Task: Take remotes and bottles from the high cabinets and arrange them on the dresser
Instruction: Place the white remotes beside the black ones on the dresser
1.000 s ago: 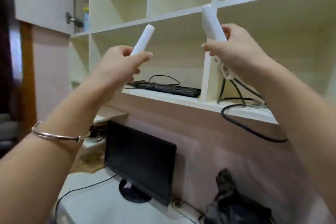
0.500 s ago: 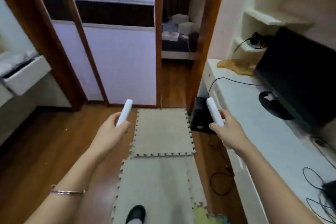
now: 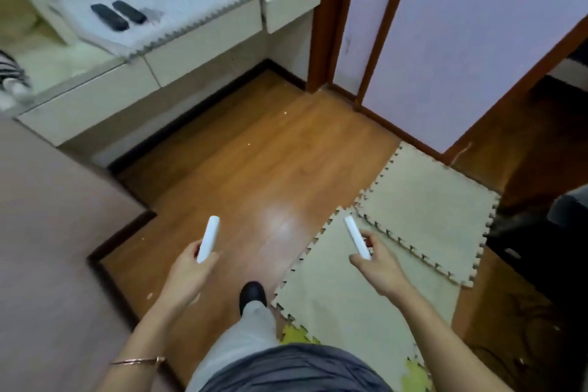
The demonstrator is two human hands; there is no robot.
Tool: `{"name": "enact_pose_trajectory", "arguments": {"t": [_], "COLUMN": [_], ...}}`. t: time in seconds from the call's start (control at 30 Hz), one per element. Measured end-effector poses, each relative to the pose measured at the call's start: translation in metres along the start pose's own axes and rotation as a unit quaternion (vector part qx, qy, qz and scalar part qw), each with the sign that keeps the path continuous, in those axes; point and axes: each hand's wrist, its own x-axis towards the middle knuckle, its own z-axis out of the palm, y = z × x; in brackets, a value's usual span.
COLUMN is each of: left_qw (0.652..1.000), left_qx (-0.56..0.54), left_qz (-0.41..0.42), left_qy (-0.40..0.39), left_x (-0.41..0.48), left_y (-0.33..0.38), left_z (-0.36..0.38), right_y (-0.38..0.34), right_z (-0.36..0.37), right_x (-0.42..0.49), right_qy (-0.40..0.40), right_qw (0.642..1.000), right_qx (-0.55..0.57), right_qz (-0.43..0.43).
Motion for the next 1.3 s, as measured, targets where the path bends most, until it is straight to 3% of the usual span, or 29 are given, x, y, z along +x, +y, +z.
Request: {"name": "enact_pose_trajectory", "arguments": {"t": [0.2,0.37,0.67,0.83,1.03,1.3], "left_qw": [0.993,0.985,0.971,0.955,0.967,0.941], "left_qx": [-0.046,-0.078,-0.087,-0.123,-0.123,-0.158], "left_qz": [-0.096,-0.128,-0.215,-0.254,-0.190,-0.272], "left_qy": [0.041,0.080,0.055,0.088,0.119,0.122], "left_x": [0.076,0.134,0.221,0.285,0.355,0.408], "left_y": [-0.036,-0.031,0.003,0.056,0.136,0.135], "left_z": [-0.063,-0.095,-0.089,-0.080,-0.106,-0.126], "right_y": [-0.069,-0.120,-0.166,-0.202,-0.291,-0.393], "right_z": [0.074,0.098,0.081,0.051,0.036,0.071], "right_x": [0.080,0.138,0.255,0.349,0.444,0.527], "right_qy": [-0.054,-0.095,-0.105,-0.141,-0.153,-0.137], "right_qw": [0.998,0.993,0.984,0.971,0.962,0.972], "right_qx": [-0.036,-0.061,-0.122,-0.176,-0.224,-0.191], "right_qz": [0.021,0.032,0.073,0.084,0.021,-0.028]}}
